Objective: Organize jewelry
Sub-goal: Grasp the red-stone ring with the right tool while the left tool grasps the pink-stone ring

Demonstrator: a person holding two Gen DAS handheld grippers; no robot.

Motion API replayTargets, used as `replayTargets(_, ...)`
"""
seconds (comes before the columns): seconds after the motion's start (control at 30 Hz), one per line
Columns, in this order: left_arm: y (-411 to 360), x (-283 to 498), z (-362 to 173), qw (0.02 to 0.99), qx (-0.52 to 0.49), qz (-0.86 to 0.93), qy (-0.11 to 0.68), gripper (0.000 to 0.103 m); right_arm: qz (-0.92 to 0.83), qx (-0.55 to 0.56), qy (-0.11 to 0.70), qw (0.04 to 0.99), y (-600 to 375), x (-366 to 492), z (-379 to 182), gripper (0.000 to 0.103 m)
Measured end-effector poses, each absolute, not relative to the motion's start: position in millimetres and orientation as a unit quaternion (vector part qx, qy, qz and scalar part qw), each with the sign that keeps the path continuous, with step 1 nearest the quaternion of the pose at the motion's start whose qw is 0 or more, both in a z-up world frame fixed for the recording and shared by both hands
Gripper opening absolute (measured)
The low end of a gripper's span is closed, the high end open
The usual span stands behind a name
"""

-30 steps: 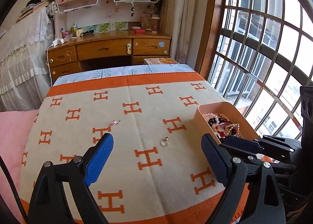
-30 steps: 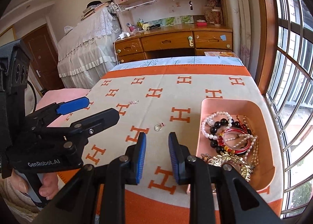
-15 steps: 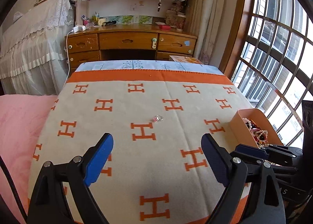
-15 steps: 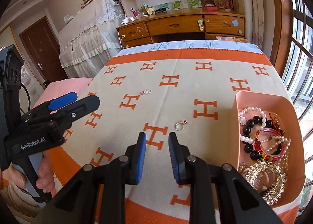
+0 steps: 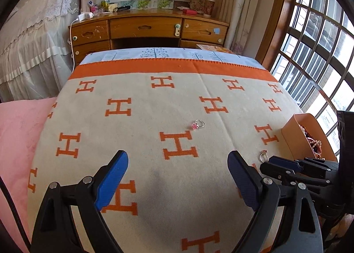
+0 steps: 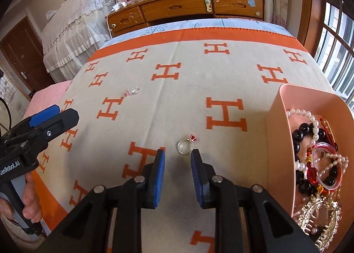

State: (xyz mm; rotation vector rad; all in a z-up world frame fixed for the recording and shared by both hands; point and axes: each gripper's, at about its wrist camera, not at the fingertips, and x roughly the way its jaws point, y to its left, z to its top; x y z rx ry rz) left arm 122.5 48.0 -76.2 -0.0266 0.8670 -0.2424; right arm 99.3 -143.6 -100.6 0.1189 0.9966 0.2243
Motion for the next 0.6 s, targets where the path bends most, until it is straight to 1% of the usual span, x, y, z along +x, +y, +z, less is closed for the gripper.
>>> replayTargets(0.2,35.1,151.2,-90.1,0.889,0.009,-0.139,0.437,0.090,0.085,0.045,0.456,0.885,-138.4,107.1,-102.9,0.025)
replayTargets(0.4,18.1,177.6,-101.5,0.884,0.056,-0.141,0.441,0.089,0.079,-0.013,0.437,0.896,-126.7,106.8,-104.1,0.024)
replayTargets(0.43,15.8,180.7,-103.0,0.884,0.064,-0.140,0.441,0.087,0.079,-0.016,0.435,0.897,-127.3,105.6,-104.1,0.024)
replayTargets(0.5,13.4,185.9,-105.3,0.883,0.073,-0.143,0.442,0.082,0.074,-0.018,0.431,0.899,-129.3,105.1,-104.1,0.016)
replayTargets(0.6,9.6,191.7,-109.0,0.878,0.079,-0.154,0.446,0.074,0.081,-0.006,0.428,0.900,-134.6,104.3,-103.5,0.016)
